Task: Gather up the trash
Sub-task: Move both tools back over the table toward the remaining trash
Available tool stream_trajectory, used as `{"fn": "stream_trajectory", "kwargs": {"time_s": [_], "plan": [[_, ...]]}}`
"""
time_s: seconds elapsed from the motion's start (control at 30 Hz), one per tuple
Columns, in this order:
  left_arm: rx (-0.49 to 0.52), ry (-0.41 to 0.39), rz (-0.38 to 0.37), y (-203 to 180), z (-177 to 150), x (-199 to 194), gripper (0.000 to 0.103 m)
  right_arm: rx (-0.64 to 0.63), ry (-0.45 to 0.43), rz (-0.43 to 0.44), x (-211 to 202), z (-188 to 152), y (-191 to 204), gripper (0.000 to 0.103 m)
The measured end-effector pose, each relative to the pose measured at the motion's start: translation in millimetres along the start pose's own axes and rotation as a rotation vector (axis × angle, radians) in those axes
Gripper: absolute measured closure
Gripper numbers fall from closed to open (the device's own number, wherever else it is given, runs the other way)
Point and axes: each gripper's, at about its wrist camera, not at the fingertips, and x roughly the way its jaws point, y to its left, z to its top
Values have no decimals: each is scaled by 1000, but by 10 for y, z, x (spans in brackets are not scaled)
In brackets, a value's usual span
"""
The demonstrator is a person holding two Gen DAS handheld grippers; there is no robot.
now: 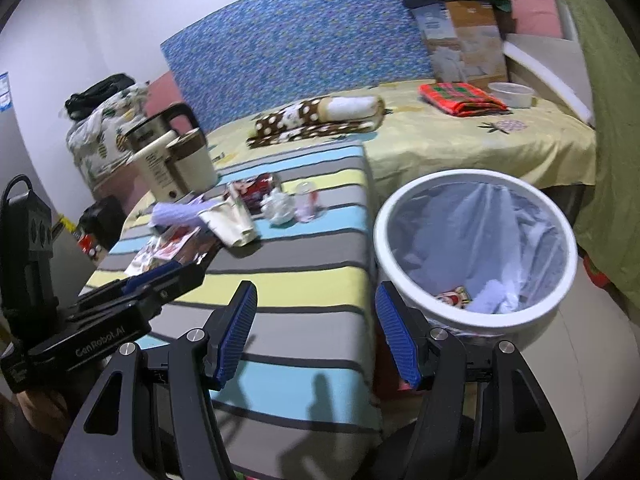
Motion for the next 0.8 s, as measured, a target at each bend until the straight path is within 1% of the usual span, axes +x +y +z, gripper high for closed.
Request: {"fn": "stream_trajectory", "kwargs": {"time_s": [0.13, 0.43, 0.8], "plan": [[-25, -4, 45, 219, -65, -68, 64, -15, 32, 39, 89, -7, 115, 40], [-75, -20, 159, 720, -113, -147, 64, -76, 63, 91, 256, -5, 410, 40], [-141, -48, 305, 1349, -32, -180, 64, -94, 89, 111, 474, 84, 482, 40]]}}
